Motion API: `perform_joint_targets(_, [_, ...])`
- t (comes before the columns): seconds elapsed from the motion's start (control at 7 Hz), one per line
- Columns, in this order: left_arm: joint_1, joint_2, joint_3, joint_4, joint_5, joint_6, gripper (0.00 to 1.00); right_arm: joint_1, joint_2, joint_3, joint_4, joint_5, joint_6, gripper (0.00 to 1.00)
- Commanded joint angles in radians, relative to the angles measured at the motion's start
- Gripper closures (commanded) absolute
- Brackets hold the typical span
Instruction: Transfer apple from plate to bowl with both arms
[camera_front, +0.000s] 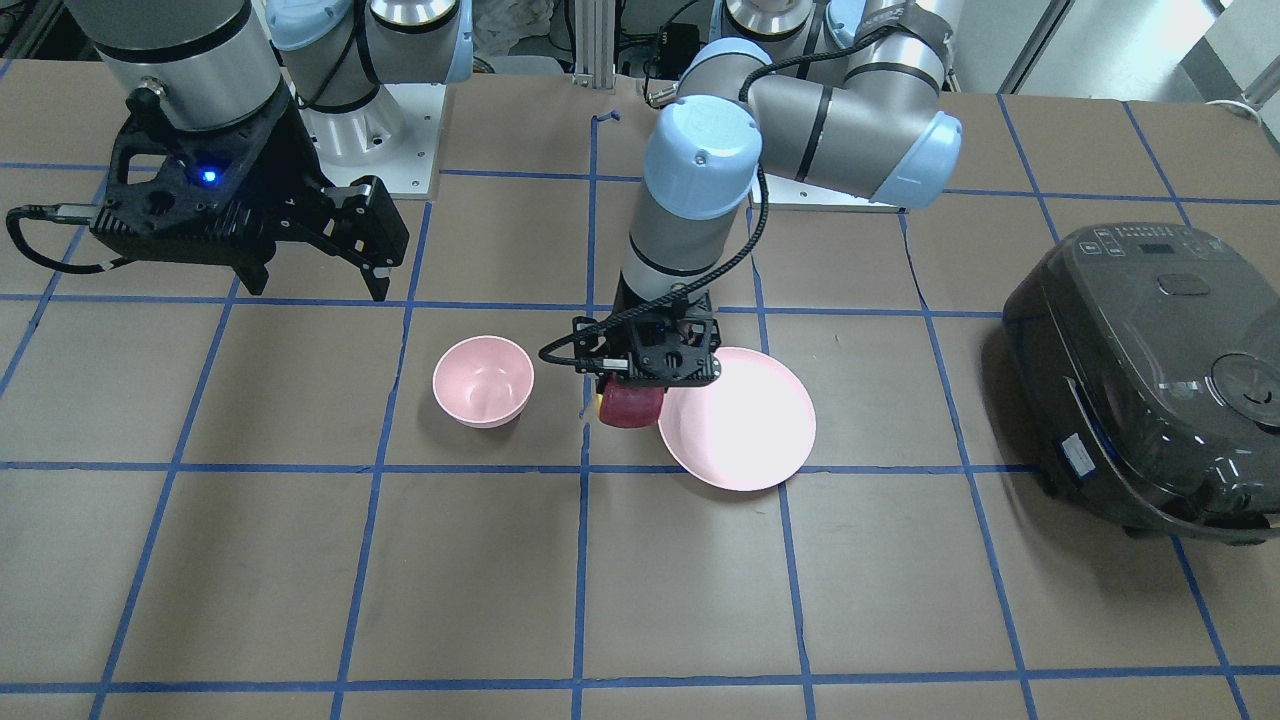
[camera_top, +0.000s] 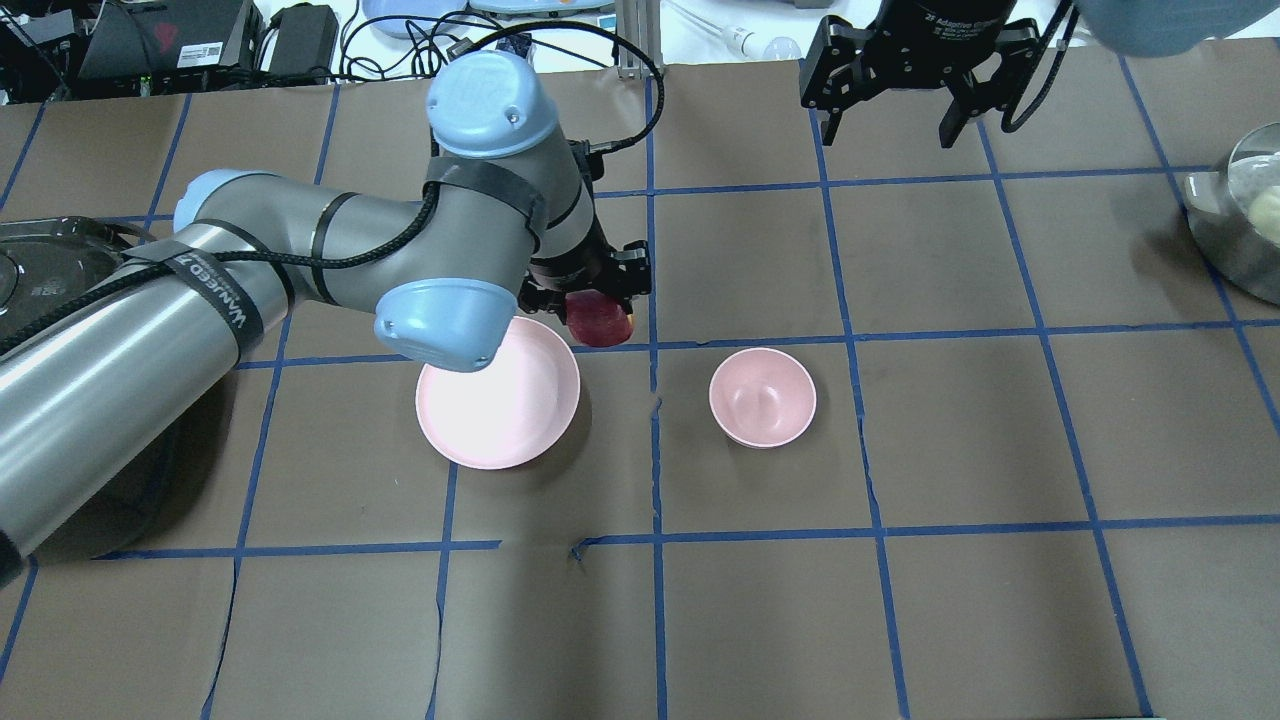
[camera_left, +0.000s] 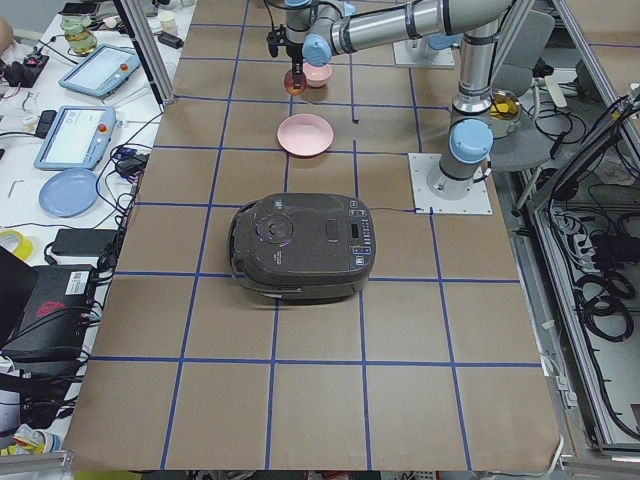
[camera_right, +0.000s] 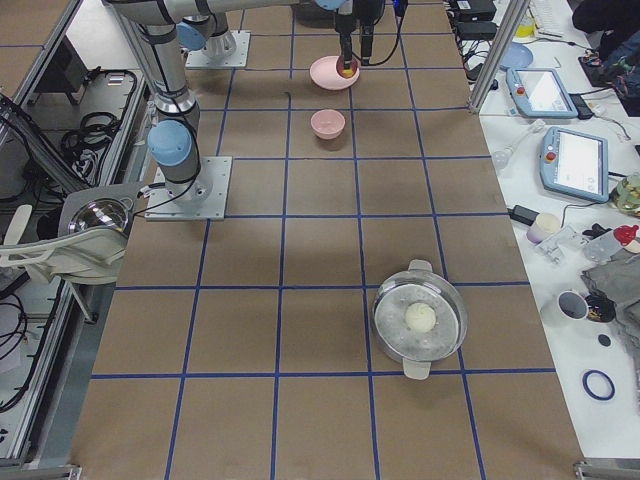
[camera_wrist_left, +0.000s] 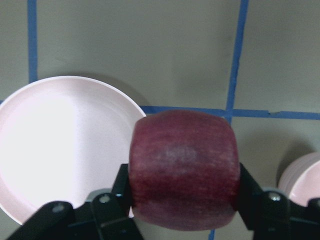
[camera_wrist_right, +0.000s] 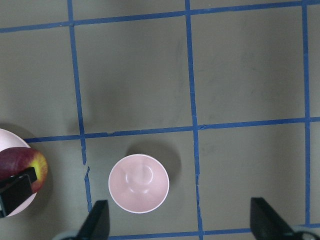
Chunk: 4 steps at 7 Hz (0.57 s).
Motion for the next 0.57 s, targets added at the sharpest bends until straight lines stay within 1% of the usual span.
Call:
perform_joint_targets(0.0, [-0.106, -0.043, 0.013, 0.052, 0.000, -0.121, 1.00, 0.000, -0.005, 0.003, 0.002, -0.004, 0.000, 0.00])
perform_joint_targets(0.14, [-0.157, -0.073, 0.013, 0.106, 0.001, -0.165, 1.00, 0.000, -0.005, 0.003, 0.005, -0.005, 0.002, 0.00])
perform_joint_targets(0.29, [-0.192, -0.105, 0.016, 0.196, -0.002, -0.225, 1.00, 0.000, -0.005, 0.003, 0.005, -0.007, 0.000, 0.00])
perform_joint_targets(0.43, [-0.220, -0.133, 0.018, 0.208, 0.006, -0.241, 1.00, 0.000, -0.005, 0.003, 0.004, -0.007, 0.000, 0.00])
